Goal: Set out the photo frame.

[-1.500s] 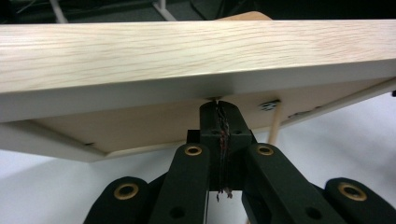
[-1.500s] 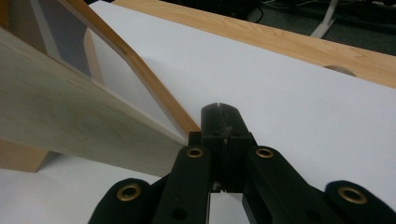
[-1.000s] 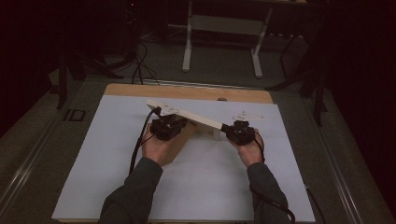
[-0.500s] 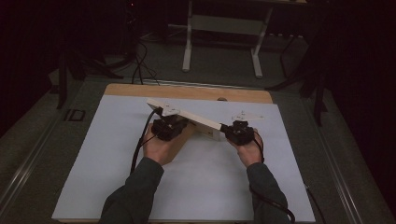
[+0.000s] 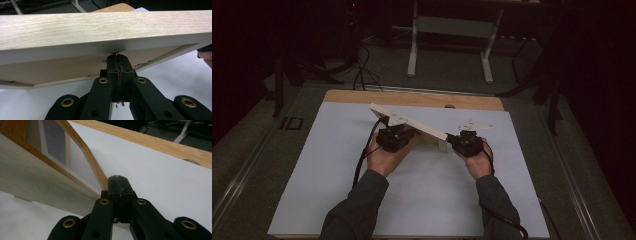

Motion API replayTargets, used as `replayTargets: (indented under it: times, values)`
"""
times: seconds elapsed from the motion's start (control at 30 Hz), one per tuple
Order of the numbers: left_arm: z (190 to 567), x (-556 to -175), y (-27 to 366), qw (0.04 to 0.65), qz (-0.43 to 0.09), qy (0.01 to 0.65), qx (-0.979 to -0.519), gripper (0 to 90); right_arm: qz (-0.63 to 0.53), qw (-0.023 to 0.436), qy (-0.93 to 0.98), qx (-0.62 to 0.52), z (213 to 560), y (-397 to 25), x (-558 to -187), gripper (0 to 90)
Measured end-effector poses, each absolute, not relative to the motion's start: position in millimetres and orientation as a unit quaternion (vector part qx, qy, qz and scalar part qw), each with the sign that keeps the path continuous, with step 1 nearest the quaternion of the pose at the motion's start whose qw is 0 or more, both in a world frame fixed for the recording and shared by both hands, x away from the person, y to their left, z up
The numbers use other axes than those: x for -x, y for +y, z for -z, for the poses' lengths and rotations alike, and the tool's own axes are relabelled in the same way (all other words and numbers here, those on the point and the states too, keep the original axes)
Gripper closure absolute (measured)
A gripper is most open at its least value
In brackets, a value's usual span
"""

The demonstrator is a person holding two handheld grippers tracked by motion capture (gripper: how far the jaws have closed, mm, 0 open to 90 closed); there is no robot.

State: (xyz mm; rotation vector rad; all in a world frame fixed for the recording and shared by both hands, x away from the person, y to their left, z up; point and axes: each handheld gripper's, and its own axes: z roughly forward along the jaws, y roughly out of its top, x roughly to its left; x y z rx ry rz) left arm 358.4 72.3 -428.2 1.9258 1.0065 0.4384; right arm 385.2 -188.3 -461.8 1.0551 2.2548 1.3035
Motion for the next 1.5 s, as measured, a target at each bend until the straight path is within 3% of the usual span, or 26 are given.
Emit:
replayTargets:
  times: [1.5]
  values:
    - [427,-372,85,0.438,-0.173,0.395,-0.789,90.0,-0.46,0.13,0.831,-0.283,460,-160,-360,89.9]
